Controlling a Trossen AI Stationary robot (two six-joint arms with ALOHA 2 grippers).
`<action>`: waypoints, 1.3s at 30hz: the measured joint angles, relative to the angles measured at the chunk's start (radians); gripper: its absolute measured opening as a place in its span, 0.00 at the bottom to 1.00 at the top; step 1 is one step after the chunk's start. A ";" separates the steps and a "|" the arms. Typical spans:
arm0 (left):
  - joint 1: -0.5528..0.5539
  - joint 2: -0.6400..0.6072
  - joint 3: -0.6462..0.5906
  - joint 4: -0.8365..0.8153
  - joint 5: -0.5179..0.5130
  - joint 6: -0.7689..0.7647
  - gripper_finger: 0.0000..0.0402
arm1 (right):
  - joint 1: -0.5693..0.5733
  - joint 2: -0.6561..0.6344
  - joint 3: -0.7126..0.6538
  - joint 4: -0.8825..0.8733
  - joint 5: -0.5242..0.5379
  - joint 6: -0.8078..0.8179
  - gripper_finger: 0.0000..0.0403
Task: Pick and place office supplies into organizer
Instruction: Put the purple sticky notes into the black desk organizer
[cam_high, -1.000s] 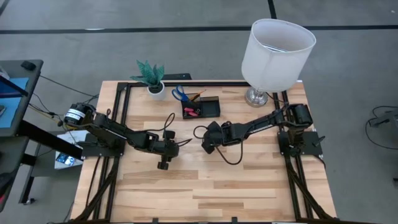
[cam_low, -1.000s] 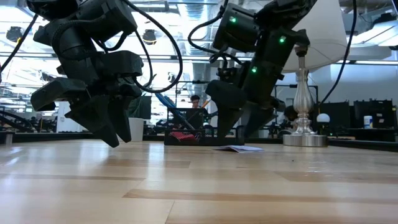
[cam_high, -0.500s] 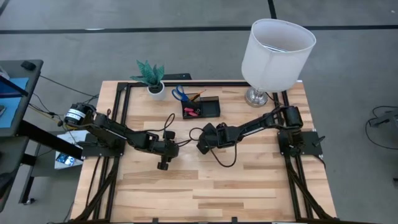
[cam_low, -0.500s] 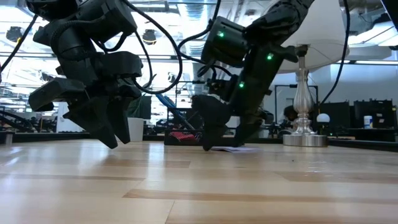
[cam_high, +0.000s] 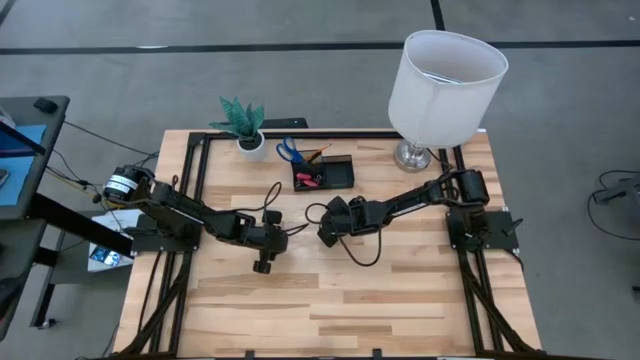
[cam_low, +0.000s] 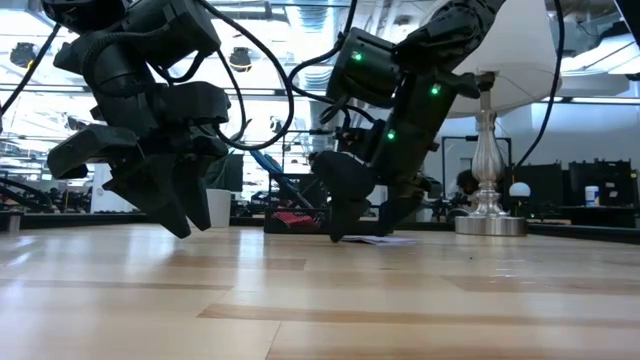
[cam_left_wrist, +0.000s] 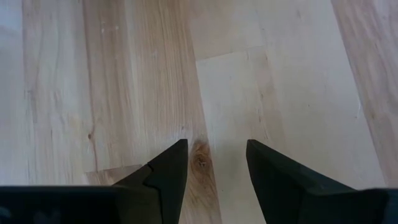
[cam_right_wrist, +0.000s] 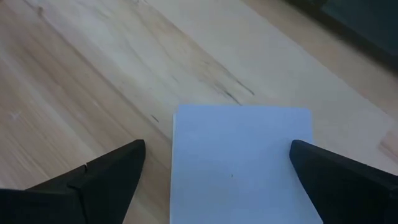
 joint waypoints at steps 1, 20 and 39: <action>0.000 0.000 0.000 0.000 0.000 0.000 0.39 | 0.000 0.001 0.000 -0.001 0.000 0.000 0.99; 0.000 0.000 0.000 0.000 0.000 0.000 0.39 | 0.005 0.001 0.001 -0.022 0.001 0.023 0.56; 0.000 0.000 0.000 0.000 0.000 0.000 0.39 | 0.003 0.009 0.060 -0.118 0.045 0.029 0.04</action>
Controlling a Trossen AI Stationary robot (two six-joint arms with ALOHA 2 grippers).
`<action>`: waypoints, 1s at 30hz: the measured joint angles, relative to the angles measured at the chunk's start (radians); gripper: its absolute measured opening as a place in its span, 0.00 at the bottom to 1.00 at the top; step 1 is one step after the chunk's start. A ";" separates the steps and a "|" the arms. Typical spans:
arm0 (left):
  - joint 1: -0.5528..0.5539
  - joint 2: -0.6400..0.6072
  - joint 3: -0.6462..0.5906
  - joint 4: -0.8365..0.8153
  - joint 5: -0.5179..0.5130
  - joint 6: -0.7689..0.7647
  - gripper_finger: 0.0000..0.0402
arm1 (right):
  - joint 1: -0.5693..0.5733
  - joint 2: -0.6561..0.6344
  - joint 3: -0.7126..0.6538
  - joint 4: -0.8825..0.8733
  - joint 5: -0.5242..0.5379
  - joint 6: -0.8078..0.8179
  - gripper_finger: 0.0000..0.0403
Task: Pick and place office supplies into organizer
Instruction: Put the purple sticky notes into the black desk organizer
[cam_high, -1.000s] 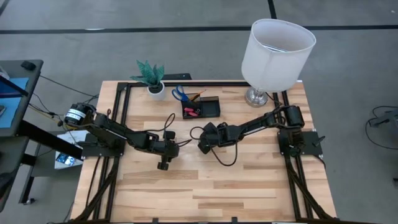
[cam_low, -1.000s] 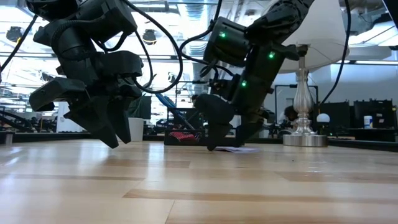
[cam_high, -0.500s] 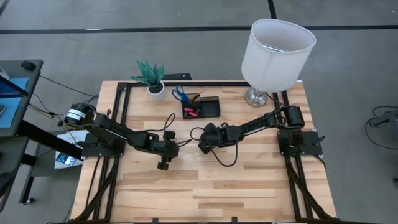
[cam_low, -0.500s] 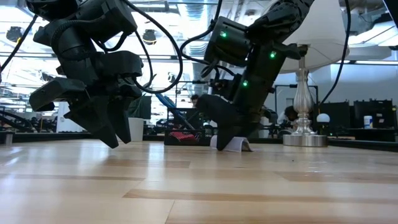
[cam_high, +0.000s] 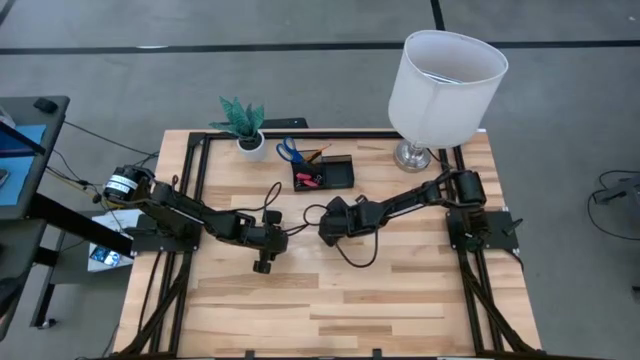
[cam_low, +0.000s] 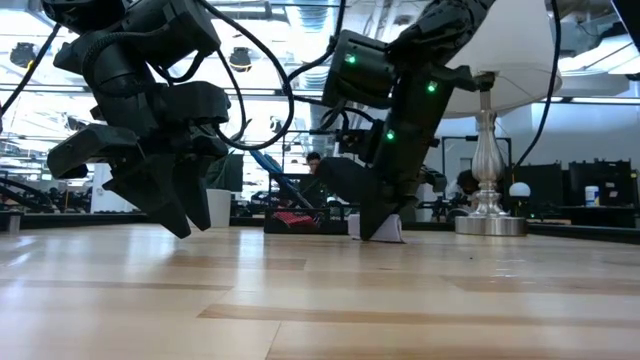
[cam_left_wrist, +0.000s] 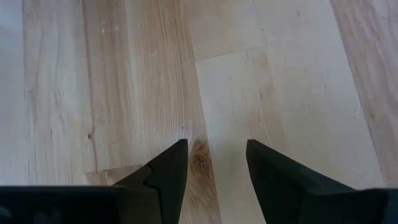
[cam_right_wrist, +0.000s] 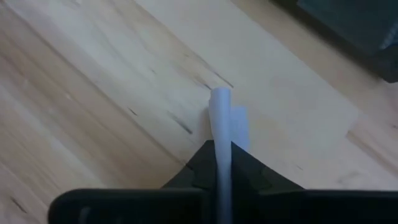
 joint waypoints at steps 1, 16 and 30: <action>0.000 0.000 0.000 0.000 0.000 0.000 0.39 | -0.003 0.001 0.016 -0.019 -0.001 0.000 0.04; 0.000 0.000 0.000 -0.003 0.000 0.000 0.39 | -0.089 0.007 0.239 -0.327 0.052 0.004 0.01; 0.000 -0.001 0.000 -0.003 0.000 0.000 0.39 | -0.236 0.004 0.353 -0.339 0.064 -0.084 0.02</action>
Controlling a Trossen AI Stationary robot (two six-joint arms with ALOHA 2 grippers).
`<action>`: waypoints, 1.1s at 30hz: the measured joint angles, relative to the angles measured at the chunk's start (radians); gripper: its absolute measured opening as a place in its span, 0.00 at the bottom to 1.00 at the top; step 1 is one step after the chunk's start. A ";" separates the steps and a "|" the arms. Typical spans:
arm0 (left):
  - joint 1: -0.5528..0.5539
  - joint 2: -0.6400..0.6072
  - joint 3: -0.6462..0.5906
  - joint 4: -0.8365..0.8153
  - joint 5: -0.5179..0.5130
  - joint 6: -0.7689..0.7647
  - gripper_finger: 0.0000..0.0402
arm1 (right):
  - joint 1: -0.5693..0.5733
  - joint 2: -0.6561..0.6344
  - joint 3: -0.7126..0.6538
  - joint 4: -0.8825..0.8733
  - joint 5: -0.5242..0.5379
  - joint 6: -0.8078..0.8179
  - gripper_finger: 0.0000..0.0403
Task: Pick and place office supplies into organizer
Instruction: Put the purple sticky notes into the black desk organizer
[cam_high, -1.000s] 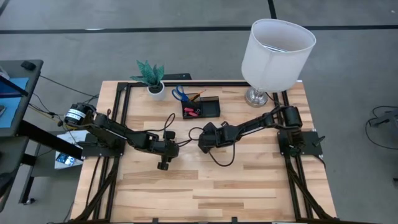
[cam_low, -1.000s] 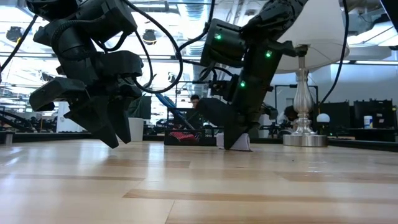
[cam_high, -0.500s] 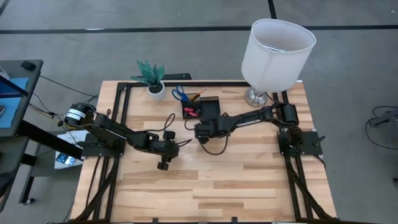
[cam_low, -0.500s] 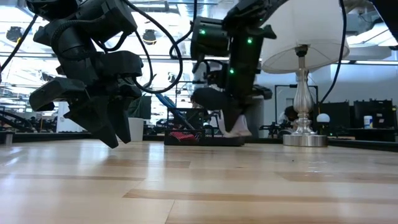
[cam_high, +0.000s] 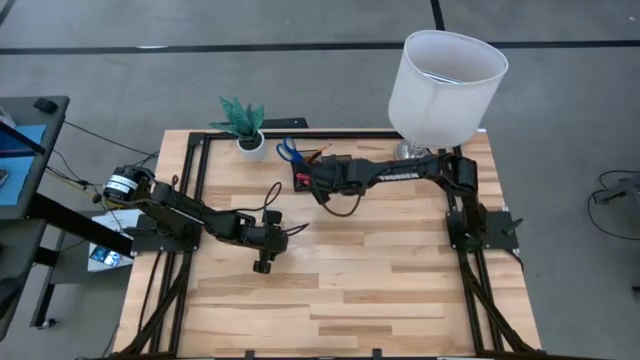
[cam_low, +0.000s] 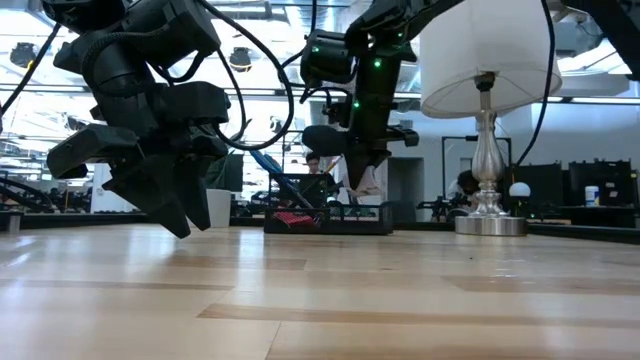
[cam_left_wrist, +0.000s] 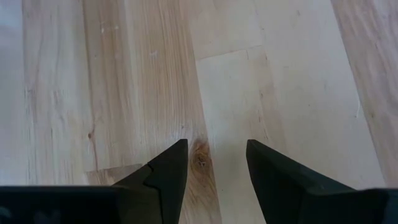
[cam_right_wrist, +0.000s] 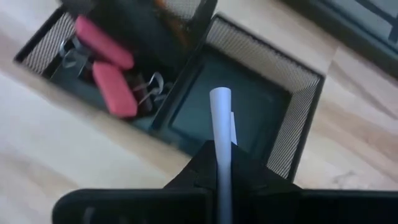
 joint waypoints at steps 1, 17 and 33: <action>0.000 0.000 0.000 0.000 0.000 0.000 0.39 | -0.010 0.000 0.002 0.004 0.000 -0.008 0.02; 0.000 0.000 0.000 0.000 0.000 0.001 0.39 | -0.106 -0.002 0.005 0.089 -0.027 -0.053 0.02; 0.000 0.000 0.000 0.000 0.000 0.000 0.39 | -0.109 -0.002 0.005 0.090 -0.022 -0.051 0.14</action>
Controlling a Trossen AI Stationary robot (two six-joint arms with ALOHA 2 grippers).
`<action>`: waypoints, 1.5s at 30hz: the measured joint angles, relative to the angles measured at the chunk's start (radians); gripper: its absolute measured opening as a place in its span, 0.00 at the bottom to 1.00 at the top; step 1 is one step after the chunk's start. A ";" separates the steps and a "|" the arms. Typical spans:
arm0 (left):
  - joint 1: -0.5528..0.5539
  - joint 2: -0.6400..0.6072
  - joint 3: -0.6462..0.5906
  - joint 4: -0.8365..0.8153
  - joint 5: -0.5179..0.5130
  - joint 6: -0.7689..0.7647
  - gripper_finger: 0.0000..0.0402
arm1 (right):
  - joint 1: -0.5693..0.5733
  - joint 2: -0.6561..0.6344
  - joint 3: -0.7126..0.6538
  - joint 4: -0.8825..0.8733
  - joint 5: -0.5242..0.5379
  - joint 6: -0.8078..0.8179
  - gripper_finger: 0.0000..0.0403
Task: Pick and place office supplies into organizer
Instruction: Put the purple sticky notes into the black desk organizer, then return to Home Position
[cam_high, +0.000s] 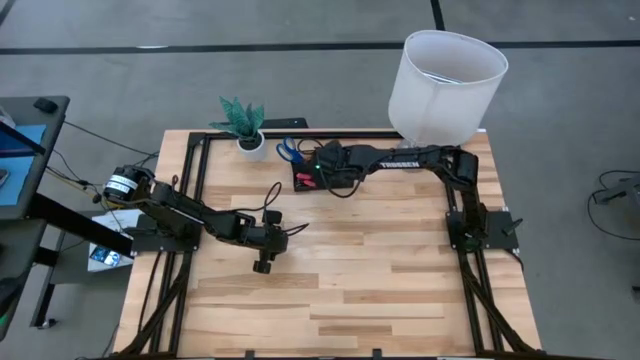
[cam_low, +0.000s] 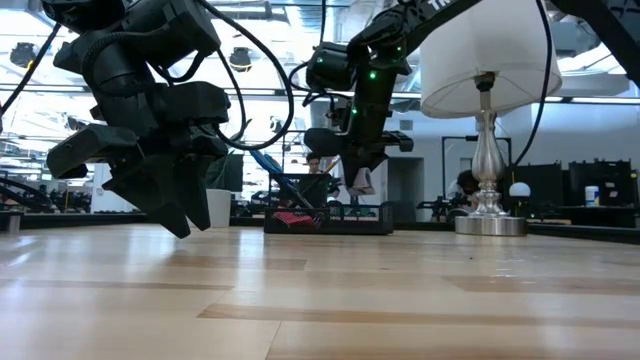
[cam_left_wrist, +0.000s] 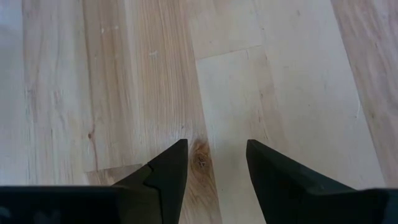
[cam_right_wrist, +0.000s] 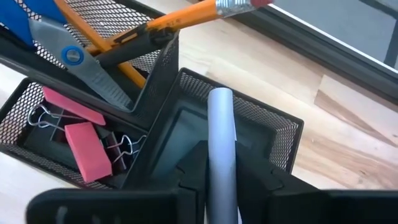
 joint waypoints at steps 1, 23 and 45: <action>0.000 0.000 0.000 0.000 0.000 0.000 0.39 | 0.000 0.000 0.000 0.000 0.000 0.000 0.15; 0.000 0.000 0.000 0.000 0.000 0.000 0.39 | 0.000 0.000 0.000 0.020 -0.001 0.000 0.51; 0.001 0.000 0.000 -0.006 -0.001 -0.014 0.39 | 0.035 -0.001 0.000 -0.127 -0.213 -0.119 0.54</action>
